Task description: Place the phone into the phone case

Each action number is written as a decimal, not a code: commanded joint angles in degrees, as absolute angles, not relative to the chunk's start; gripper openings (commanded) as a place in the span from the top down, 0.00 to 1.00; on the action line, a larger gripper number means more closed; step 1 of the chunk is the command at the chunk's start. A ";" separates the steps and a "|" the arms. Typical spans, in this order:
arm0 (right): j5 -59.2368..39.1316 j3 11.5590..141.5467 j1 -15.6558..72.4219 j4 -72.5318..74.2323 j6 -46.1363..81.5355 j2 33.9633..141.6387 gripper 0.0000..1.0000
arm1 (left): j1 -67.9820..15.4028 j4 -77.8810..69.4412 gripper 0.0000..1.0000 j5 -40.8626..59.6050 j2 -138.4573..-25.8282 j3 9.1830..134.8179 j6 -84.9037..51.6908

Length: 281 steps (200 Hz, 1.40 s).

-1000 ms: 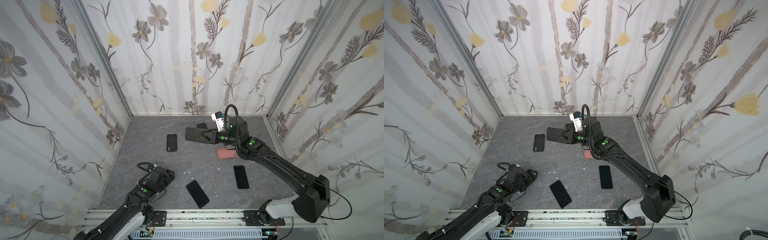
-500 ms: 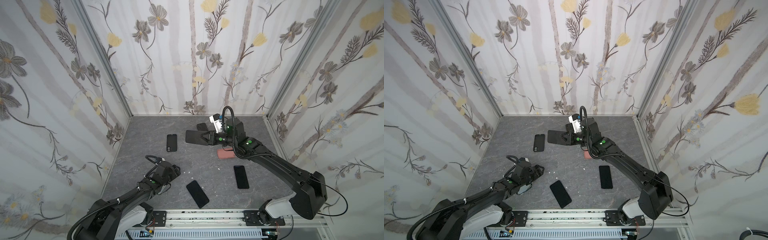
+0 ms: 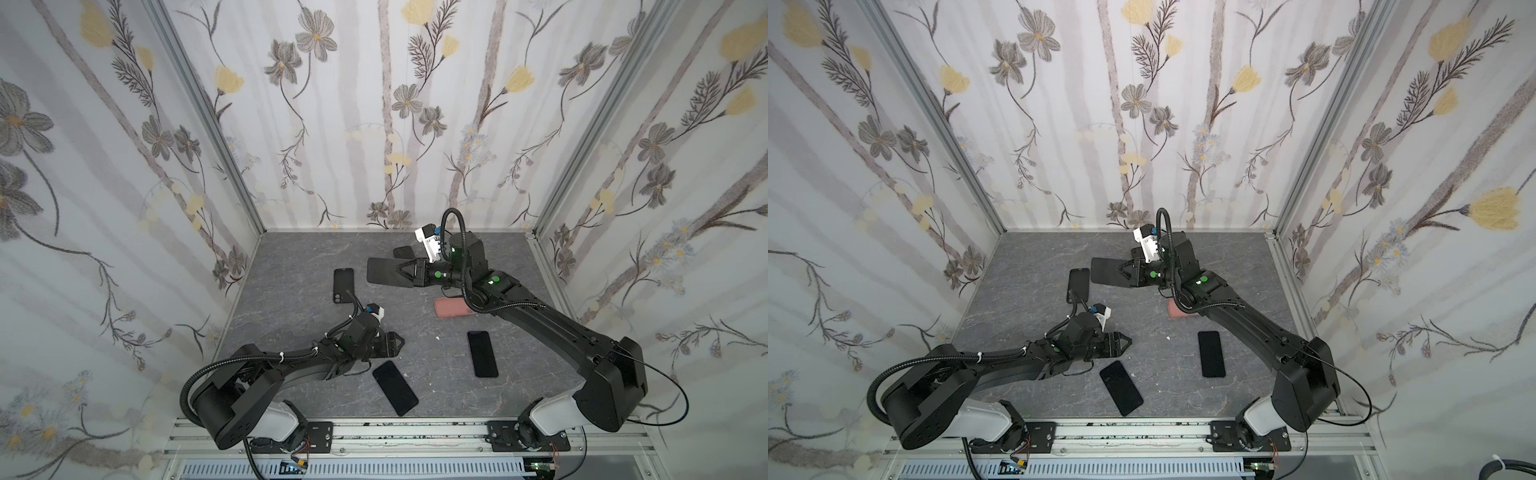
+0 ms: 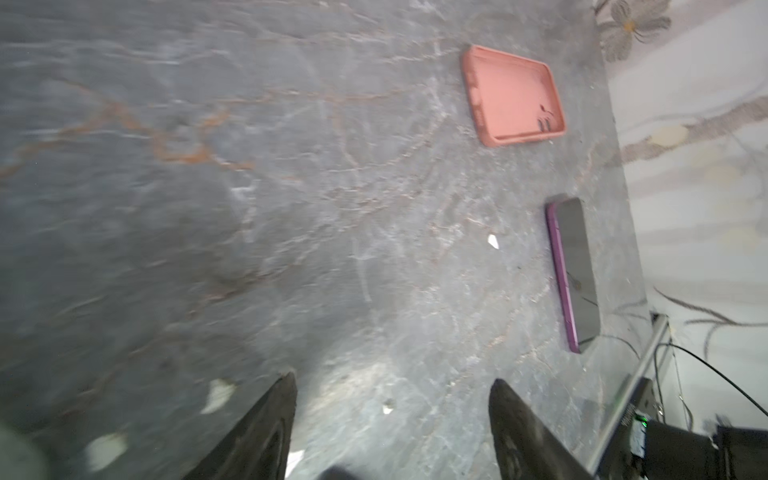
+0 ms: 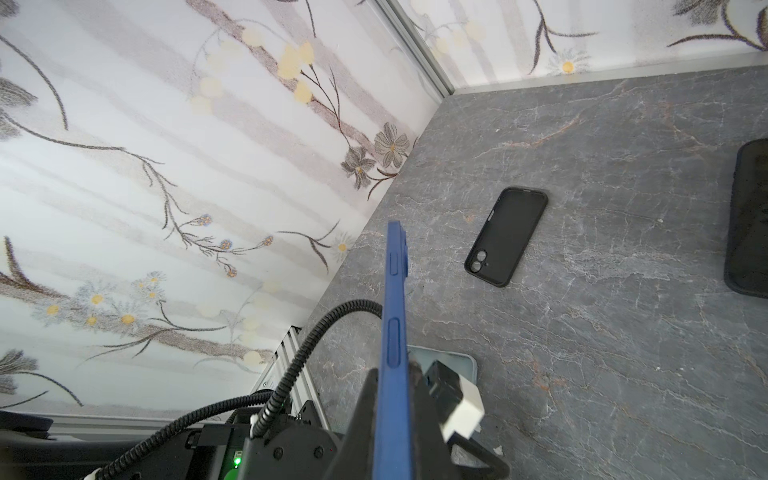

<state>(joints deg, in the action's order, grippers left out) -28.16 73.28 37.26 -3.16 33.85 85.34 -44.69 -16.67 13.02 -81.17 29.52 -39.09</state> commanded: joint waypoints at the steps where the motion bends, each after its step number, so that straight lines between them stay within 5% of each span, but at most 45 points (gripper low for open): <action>1: -28.73 74.05 37.32 0.87 34.50 85.84 1.00 | -45.31 -15.96 0.27 14.53 -80.40 32.29 -37.59; 75: -29.06 77.96 38.30 -2.77 34.46 88.41 1.00 | -42.94 4.90 0.28 -4.82 -51.44 25.11 -47.72; 151: -34.01 80.64 44.09 -8.84 32.80 100.05 1.00 | -36.96 30.25 0.52 -12.41 -26.28 19.56 -62.85; 180: -39.04 83.59 45.69 -11.70 31.39 107.36 1.00 | -35.44 32.07 0.56 -13.43 -24.53 18.46 -65.65; 226: -40.70 87.32 48.42 -16.31 28.40 115.39 1.00 | -31.09 30.06 0.44 -14.71 -27.06 16.87 -65.27; 281: -34.95 90.96 47.99 -23.31 24.20 119.80 1.00 | -24.44 22.46 0.42 -7.84 -30.28 14.01 -62.37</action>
